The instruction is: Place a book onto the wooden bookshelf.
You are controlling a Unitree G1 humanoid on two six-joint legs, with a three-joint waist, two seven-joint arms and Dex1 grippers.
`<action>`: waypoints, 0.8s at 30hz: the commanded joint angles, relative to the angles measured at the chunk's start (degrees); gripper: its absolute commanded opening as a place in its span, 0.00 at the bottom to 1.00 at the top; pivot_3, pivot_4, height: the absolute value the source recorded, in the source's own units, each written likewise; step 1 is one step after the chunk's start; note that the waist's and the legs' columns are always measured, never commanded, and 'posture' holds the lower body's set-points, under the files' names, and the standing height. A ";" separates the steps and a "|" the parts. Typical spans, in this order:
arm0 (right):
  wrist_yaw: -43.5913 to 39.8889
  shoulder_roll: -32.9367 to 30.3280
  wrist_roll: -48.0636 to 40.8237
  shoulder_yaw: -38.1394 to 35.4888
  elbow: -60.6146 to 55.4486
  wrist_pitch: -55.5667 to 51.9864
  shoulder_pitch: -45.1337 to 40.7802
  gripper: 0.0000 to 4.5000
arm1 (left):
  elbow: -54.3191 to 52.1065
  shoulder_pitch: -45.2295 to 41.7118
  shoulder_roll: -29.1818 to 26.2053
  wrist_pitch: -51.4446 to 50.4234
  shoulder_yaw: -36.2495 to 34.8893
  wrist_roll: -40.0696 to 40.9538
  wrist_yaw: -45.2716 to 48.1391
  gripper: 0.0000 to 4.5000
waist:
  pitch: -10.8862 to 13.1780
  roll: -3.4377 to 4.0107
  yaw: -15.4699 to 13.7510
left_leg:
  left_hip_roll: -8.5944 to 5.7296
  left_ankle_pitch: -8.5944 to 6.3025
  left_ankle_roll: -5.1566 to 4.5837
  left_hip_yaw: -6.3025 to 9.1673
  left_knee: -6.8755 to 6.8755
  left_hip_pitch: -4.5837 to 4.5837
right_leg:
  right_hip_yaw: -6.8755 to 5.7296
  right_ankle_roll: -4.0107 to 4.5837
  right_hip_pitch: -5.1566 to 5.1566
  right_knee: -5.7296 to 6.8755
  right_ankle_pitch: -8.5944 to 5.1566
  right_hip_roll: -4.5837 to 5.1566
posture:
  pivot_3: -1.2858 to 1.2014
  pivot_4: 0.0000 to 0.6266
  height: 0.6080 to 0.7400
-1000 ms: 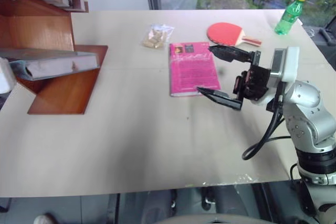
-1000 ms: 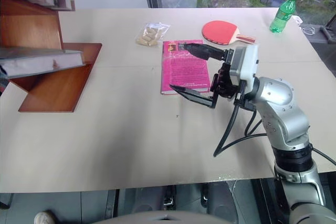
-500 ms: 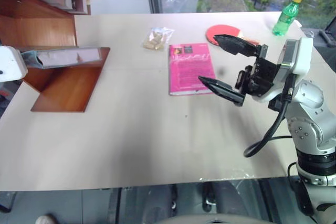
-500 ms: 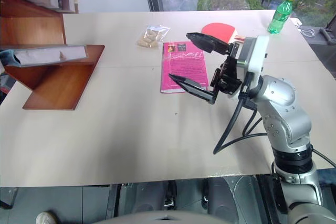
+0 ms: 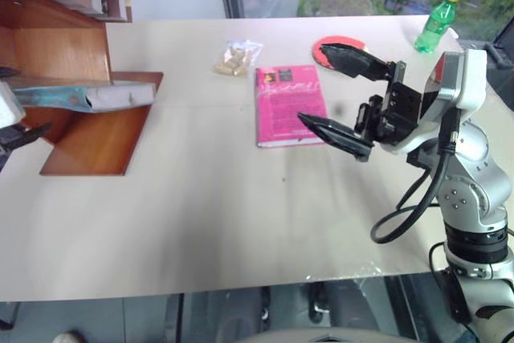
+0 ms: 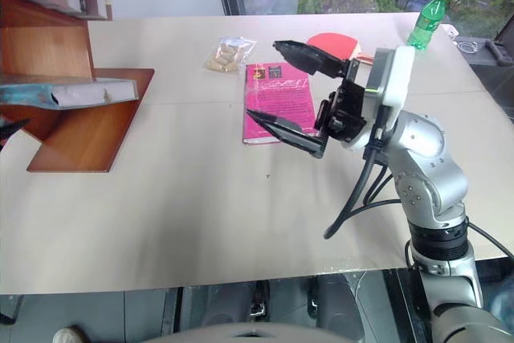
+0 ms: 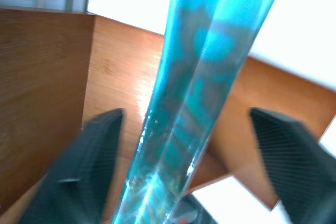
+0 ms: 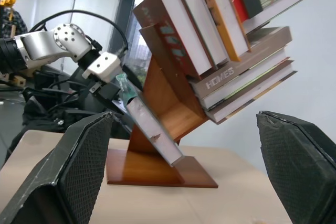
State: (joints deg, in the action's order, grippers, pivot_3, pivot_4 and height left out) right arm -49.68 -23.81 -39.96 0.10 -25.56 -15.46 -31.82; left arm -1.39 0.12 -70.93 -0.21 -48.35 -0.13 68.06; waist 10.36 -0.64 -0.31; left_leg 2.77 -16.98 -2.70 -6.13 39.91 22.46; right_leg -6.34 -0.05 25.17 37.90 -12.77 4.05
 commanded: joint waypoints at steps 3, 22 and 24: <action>-3.52 -0.47 -0.68 -0.39 1.67 1.24 -1.19 1.00 | -9.93 3.08 2.75 -11.69 -13.89 7.37 7.25 0.95 | -0.03 -0.07 0.27 | 0.00 0.00 0.00 -0.02 0.14 0.42 | -0.01 0.00 0.32 0.04 0.01 0.01 | 0.52 0.24 1.00; -2.23 -17.19 15.25 1.71 -1.08 -5.37 16.49 1.00 | -41.80 8.18 44.60 -42.26 14.72 38.12 -20.31 0.98 | -0.34 -0.43 -0.67 | -0.13 -0.02 0.00 0.28 0.31 -0.43 | 0.19 0.19 -0.64 0.09 0.16 0.14 | 0.52 0.24 1.00; -1.76 -20.65 17.20 -1.82 -2.70 -5.10 23.38 1.00 | -39.20 10.22 44.07 -38.04 17.13 34.90 -19.91 0.98 | -0.39 -0.51 -0.53 | -0.11 -0.02 -0.01 0.26 0.31 -0.44 | 0.21 0.19 -0.66 0.06 0.15 0.12 | 0.52 0.24 1.00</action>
State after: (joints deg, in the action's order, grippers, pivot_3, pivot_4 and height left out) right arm -51.97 -42.93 -24.16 2.11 -25.58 -21.05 -10.04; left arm -41.33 9.29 -26.11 -41.99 -31.43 37.08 48.48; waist 9.97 -1.15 -0.84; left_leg 2.68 -16.99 -2.71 -5.88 40.22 22.04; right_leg -6.12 0.14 24.55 37.95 -12.62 4.15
